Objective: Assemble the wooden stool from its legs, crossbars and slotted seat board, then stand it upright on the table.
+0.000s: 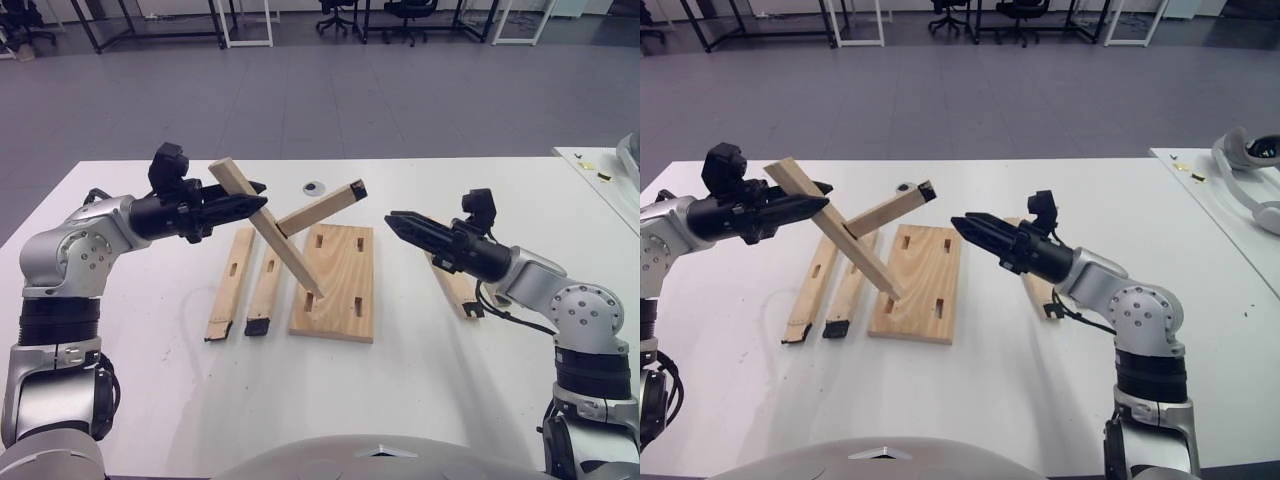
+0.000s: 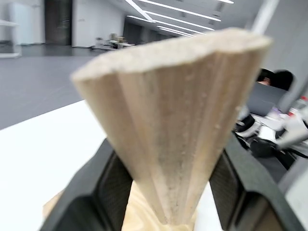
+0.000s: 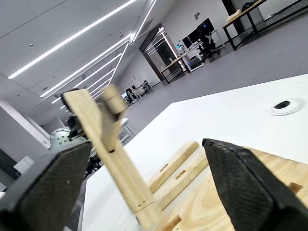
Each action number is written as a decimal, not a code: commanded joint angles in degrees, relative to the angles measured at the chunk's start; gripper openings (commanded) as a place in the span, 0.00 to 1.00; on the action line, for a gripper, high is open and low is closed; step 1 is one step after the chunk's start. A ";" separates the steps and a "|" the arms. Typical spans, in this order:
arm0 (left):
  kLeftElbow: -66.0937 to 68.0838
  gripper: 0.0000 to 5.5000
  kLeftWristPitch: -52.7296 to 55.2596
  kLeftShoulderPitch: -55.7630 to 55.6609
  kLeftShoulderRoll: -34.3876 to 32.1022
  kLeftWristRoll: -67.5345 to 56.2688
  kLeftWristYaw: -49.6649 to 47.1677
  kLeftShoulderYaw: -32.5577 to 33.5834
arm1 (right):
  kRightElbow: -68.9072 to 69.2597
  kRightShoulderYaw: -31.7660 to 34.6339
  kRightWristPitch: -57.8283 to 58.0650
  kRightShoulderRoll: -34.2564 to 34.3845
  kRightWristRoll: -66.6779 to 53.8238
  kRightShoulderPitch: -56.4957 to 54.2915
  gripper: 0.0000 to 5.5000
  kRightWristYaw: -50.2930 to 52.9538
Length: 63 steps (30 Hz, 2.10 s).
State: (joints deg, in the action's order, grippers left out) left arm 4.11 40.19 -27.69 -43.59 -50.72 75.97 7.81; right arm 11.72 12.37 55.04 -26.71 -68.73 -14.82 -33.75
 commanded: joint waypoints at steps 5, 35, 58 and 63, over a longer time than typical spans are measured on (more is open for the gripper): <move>3.69 0.38 -17.79 -1.49 -0.45 12.38 12.83 -4.85 | -1.44 0.96 -0.98 -1.50 3.00 -0.93 0.78 -2.41; 3.13 0.38 -25.86 -1.47 1.45 17.77 16.35 -10.48 | 0.81 2.05 0.06 0.44 2.20 -0.84 0.78 0.94; 7.61 0.64 -19.85 3.05 1.62 22.66 10.26 -16.45 | 0.65 3.05 -0.25 3.29 1.45 -1.69 0.78 6.47; 5.46 0.79 -21.21 6.06 -1.64 23.07 10.23 -12.75 | 1.91 3.46 -0.49 3.98 1.30 -0.53 0.78 7.25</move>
State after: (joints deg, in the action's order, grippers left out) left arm 10.44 19.90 -23.32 -42.64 -28.71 85.63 -6.10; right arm 12.38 15.44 54.78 -23.28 -66.33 -15.53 -27.34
